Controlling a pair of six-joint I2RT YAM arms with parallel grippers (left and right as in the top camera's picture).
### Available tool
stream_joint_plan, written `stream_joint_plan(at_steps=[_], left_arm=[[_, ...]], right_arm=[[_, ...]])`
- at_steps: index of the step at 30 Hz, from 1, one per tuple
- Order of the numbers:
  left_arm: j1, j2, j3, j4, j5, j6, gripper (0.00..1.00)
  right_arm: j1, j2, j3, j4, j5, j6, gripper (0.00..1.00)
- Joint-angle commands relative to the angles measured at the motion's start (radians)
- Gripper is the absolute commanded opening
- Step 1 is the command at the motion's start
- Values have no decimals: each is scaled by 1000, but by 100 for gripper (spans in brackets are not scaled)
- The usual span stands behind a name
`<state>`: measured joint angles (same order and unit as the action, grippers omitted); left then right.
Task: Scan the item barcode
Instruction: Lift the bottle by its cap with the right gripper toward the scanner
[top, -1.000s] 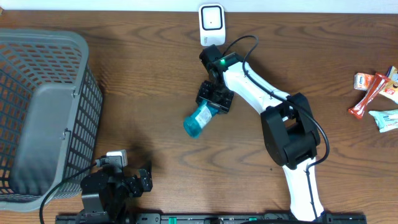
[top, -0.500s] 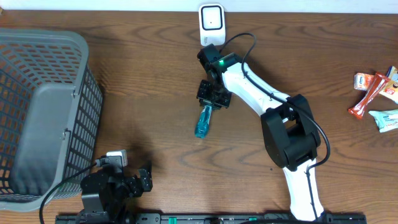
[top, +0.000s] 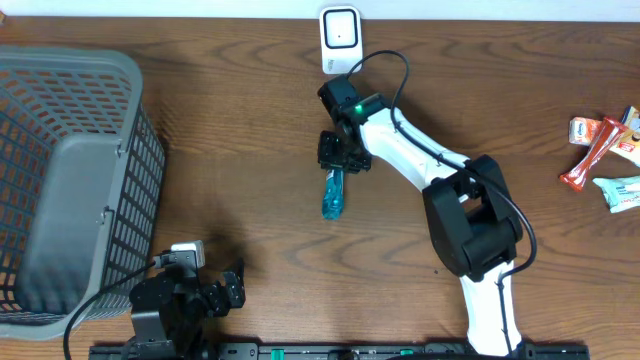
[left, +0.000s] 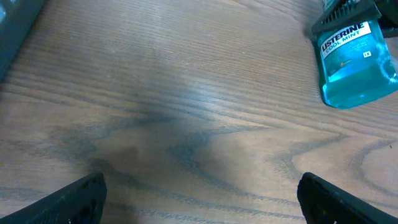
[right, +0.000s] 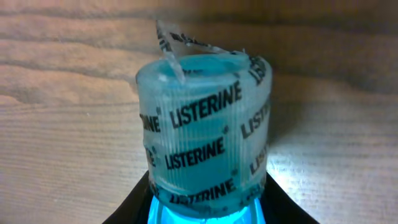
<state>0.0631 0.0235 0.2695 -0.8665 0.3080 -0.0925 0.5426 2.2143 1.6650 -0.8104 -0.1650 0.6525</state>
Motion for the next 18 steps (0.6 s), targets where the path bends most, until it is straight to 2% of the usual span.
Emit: stream_joint_plan(at_steps=[1,4,5,7,12,18], left_arm=[[-4,-5,2,-9,-3,6,98],[-4,-5,2,-8,-3,6,98],[-4,-5,2,-8,-3,6,98],[-4,-5,2,-9,-3,6,98],[-4,-5,2,-8,-3,6,98],[-4,-5,2,-8,-3,6,98]], right_arm=[[0,30,-51,21,84,-65,28],[0,30,-59,22,84,-130,32],[0,30,-61,21,84,-152,27],[2,30,-67,33,84,-202,1],[2,28,-67,51,105,-310,1],[6,-37,-50,-23,438,-225,1]])
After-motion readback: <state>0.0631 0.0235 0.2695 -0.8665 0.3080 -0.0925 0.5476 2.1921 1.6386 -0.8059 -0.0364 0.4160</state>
